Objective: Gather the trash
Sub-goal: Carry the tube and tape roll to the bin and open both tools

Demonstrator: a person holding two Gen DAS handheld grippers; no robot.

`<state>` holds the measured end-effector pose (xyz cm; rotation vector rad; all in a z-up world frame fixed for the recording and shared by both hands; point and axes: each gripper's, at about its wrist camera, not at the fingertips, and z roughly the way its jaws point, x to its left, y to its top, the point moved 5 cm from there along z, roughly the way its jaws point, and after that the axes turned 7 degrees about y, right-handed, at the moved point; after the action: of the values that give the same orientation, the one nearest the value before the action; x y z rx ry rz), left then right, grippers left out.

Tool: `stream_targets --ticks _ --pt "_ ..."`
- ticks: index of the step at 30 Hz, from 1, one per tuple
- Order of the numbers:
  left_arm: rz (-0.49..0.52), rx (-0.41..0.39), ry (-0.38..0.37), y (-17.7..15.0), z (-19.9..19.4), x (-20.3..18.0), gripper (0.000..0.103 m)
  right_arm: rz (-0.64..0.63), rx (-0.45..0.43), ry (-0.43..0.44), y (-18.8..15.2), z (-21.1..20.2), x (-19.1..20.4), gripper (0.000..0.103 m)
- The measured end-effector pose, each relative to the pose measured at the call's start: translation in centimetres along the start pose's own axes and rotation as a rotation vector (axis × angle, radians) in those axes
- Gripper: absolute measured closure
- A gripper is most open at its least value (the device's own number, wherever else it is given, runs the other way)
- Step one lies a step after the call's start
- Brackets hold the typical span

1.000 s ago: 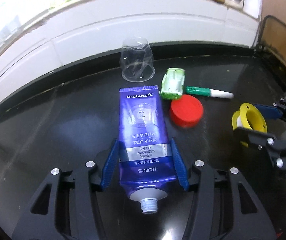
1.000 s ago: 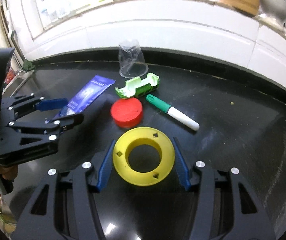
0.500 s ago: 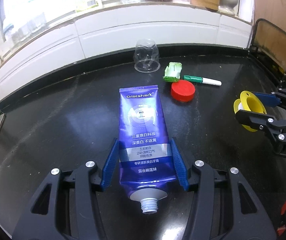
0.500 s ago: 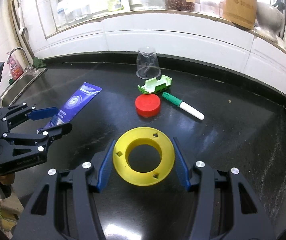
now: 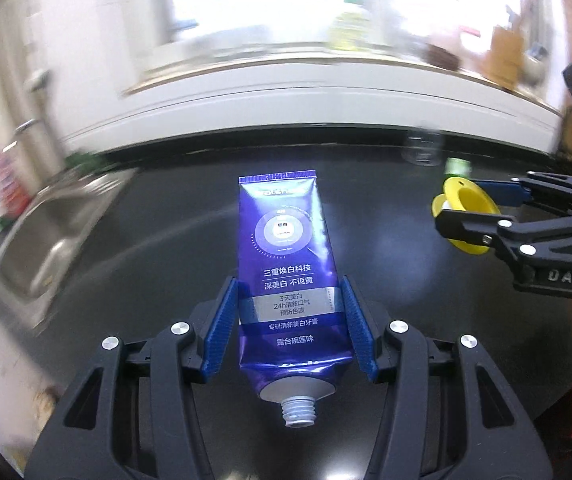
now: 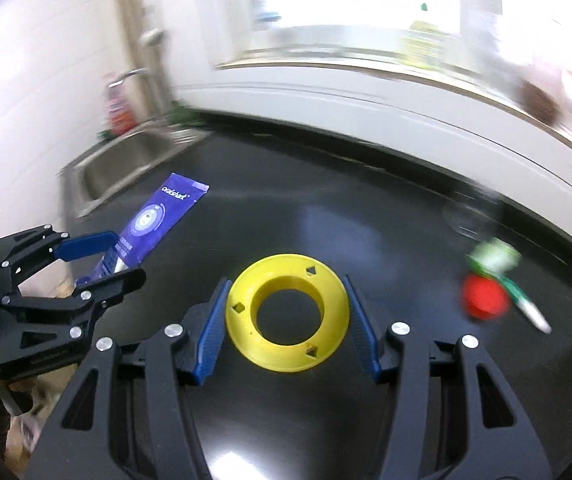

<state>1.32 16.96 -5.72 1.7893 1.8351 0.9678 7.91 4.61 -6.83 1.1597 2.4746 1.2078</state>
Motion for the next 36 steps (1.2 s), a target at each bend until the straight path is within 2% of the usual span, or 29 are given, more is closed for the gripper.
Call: stream_targets --ticks 5,8,13,16,20,26,29,36 --pt "-0.134 0.038 0.187 -6.1 -4.7 11.5 0.052 -0.141 0.054 0.16 1.2 5.1 11.4 0.048" --pt "-0.215 0.09 0.306 -11.6 -7.4 17.7 0.052 -0.211 0.1 0.26 0.8 8.1 18.3 0.048" --pt "-0.328 0.19 0.384 -19.7 -9.2 22.8 0.052 -0.32 0.194 0.401 -2.0 12.4 29.0 0.048" --pt "-0.406 0.252 0.388 -24.3 -8.8 24.4 0.052 -0.357 0.268 0.448 -4.3 14.9 32.7 0.048" --pt "-0.491 0.326 0.351 -28.9 -6.2 25.1 0.052 -0.378 0.392 0.47 -8.0 18.8 35.4 0.048" --pt "-0.548 0.41 0.288 -33.2 -1.4 24.6 0.052 -0.363 0.519 0.433 -12.2 24.0 35.8 0.048" --pt "-0.558 0.431 0.27 -34.6 0.1 24.5 0.052 -0.36 0.547 0.42 -13.9 25.2 35.9 0.048" --pt "-0.588 0.457 0.222 -36.6 3.1 25.0 0.052 -0.338 0.584 0.406 -14.6 28.1 35.9 0.048"
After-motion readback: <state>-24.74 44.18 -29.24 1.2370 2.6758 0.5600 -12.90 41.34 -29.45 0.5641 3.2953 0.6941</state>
